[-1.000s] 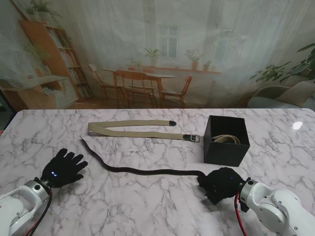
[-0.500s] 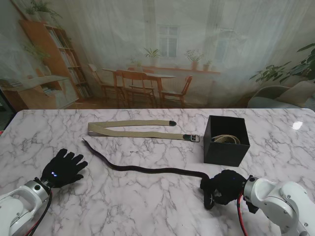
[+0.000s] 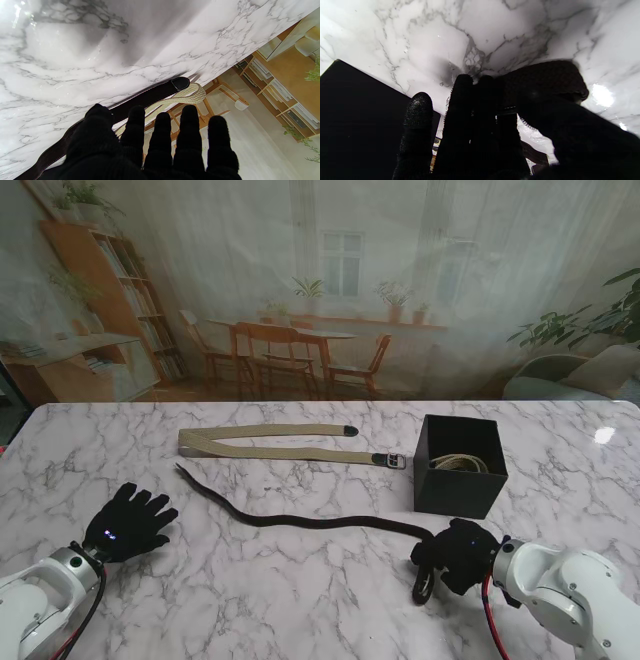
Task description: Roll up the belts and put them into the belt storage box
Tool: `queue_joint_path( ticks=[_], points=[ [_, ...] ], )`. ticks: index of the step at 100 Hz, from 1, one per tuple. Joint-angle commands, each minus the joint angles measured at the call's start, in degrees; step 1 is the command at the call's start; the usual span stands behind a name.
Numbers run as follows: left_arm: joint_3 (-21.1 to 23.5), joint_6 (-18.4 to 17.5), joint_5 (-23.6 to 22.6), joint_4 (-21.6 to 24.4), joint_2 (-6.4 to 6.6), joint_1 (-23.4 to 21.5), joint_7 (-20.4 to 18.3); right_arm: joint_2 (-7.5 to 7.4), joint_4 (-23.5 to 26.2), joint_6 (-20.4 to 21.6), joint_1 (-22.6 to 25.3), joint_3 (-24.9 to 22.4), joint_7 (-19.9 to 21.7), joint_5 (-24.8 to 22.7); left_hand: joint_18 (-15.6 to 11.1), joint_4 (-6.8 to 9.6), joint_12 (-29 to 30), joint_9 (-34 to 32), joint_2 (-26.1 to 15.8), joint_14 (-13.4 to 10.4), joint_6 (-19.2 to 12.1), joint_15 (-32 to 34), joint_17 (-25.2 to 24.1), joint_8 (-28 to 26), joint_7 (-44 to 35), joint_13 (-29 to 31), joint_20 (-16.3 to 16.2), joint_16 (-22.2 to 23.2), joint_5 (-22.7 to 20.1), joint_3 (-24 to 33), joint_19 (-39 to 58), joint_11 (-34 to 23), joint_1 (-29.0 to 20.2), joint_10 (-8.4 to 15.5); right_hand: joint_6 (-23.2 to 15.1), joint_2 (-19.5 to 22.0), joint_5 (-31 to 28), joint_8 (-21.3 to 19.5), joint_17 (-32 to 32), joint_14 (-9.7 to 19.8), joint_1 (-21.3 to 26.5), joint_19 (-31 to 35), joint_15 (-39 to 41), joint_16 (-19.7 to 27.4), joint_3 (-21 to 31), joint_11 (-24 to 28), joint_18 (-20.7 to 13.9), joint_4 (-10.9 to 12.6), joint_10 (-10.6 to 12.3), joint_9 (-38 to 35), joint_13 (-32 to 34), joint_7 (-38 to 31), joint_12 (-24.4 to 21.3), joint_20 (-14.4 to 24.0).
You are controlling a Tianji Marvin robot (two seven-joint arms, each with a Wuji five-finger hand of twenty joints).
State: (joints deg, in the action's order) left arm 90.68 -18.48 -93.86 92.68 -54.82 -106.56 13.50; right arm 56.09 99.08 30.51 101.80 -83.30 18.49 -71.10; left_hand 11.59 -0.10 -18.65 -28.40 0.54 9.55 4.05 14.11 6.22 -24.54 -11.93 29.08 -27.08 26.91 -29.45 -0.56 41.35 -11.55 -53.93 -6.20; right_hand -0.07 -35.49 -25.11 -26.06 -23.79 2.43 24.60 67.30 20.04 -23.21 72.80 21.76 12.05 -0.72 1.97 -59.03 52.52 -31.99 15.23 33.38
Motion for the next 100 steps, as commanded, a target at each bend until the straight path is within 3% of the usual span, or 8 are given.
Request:
queue_joint_path(
  ticks=[1,13,33,42,51,70,82,100],
  points=[
    [-0.12,0.18,0.06,-0.03,-0.03,-0.2,-0.83,0.09,-0.77,-0.82,0.27,0.28,0.14,-0.43,2.09,-0.78,0.47,2.41,-2.73,0.95,1.42,1.09,-0.88,-0.65,-0.66,-0.64,-0.27,0.63,0.61,-0.66,-0.18,-0.19,-1.67,-1.65,-3.43,1.76,-3.02,-2.66,0.7,-2.55,-2.05,0.85,1.23,-1.88,-1.33,1.42,2.14,-1.25,-1.65,3.0,-0.68,-5.26,2.46,0.41],
    [-0.14,0.14,0.1,-0.05,-0.03,-0.16,-0.85,0.13,-1.04,-1.65,0.35,0.6,-0.15,-0.61,2.12,-0.79,0.48,2.55,-2.74,0.94,1.42,1.1,-0.88,-0.64,-0.64,-0.65,-0.27,0.64,0.68,-0.68,-0.16,-0.16,-1.59,-1.62,-9.24,2.89,-4.79,-7.42,0.69,-4.57,-1.75,1.22,3.55,-4.12,-3.42,4.1,3.47,-2.14,-5.44,11.2,-2.12,-11.98,6.03,1.02],
    [-0.2,0.1,0.14,-0.11,-0.03,-0.09,-0.92,0.27,-2.15,-3.15,0.08,1.46,-1.82,-0.42,2.1,-0.77,0.48,2.5,-2.68,0.95,1.41,1.13,-0.84,-0.65,-0.66,-0.65,-0.29,0.66,0.63,-0.64,-0.12,-0.2,-1.62,-1.65,-15.76,-1.36,-6.33,-3.55,0.35,-4.86,2.58,1.52,5.98,-4.55,-1.11,5.91,4.79,-7.41,-10.0,25.04,-5.76,-19.96,4.94,1.11],
    [-0.16,0.04,0.12,-0.09,-0.02,-0.08,-0.91,0.33,-2.27,-3.64,0.05,1.63,-2.05,-0.12,2.12,-0.79,0.48,2.53,-2.68,0.98,1.39,1.11,-0.87,-0.65,-0.66,-0.66,-0.28,0.65,0.64,-0.69,-0.14,-0.2,-1.5,-1.63,-14.05,2.92,-8.05,-4.62,-0.72,-4.38,7.12,1.92,8.13,-4.85,1.98,9.16,4.92,-2.38,-8.66,20.7,-3.37,-14.72,5.92,0.69],
    [-0.12,-0.01,0.09,-0.14,0.0,-0.04,-0.77,0.34,-2.2,-3.71,0.05,1.6,-1.89,0.21,2.12,-0.78,0.49,2.53,-2.66,1.03,1.47,1.11,-0.87,-0.65,-0.66,-0.67,-0.28,0.65,0.63,-0.65,-0.13,-0.18,-1.53,-1.69,-6.94,1.63,-6.47,-4.23,-2.28,-3.37,10.36,2.25,8.64,-4.91,5.63,9.15,4.06,-1.92,-5.14,14.12,0.9,-10.94,5.76,0.22],
    [-0.18,-0.08,0.12,-0.21,0.01,0.07,-0.73,0.15,-2.76,-2.17,-0.38,1.61,-3.91,-2.37,2.1,-0.78,0.48,2.47,-2.71,0.97,1.37,1.12,-0.83,-0.65,-0.67,-0.64,-0.28,0.66,0.61,-0.63,-0.13,-0.22,-1.64,-1.63,-9.85,-4.29,-5.78,-2.61,-5.2,-0.85,21.0,3.17,6.79,-9.29,4.79,7.5,-0.89,-9.5,2.26,4.79,7.37,-11.43,5.48,-1.27],
    [-0.16,-0.13,0.15,-0.21,0.01,0.08,-0.74,0.17,-3.98,-1.92,-0.82,2.08,-7.1,-3.2,2.12,-0.78,0.46,2.37,-2.71,1.01,1.47,1.12,-0.84,-0.66,-0.7,-0.62,-0.28,0.65,0.61,-0.64,-0.14,-0.28,-1.64,-1.58,-13.82,-3.93,-9.32,0.22,-6.23,-0.46,15.84,4.38,8.69,-10.13,-5.23,2.74,-1.14,-12.41,2.99,-4.57,10.4,-16.83,10.93,-1.64],
    [-0.1,-0.19,0.13,-0.18,0.01,0.08,-0.76,0.28,-4.52,-2.72,-0.82,2.4,-8.11,-2.91,2.13,-0.78,0.48,2.47,-2.72,1.02,1.4,1.12,-0.87,-0.66,-0.72,-0.63,-0.28,0.66,0.57,-0.65,-0.15,-0.22,-1.64,-1.63,-21.67,-3.4,-14.45,2.56,-3.32,-4.01,4.45,4.03,9.84,-8.76,-13.06,6.88,3.18,-13.94,-2.95,0.55,7.33,-29.81,11.62,-1.01]
  ],
)
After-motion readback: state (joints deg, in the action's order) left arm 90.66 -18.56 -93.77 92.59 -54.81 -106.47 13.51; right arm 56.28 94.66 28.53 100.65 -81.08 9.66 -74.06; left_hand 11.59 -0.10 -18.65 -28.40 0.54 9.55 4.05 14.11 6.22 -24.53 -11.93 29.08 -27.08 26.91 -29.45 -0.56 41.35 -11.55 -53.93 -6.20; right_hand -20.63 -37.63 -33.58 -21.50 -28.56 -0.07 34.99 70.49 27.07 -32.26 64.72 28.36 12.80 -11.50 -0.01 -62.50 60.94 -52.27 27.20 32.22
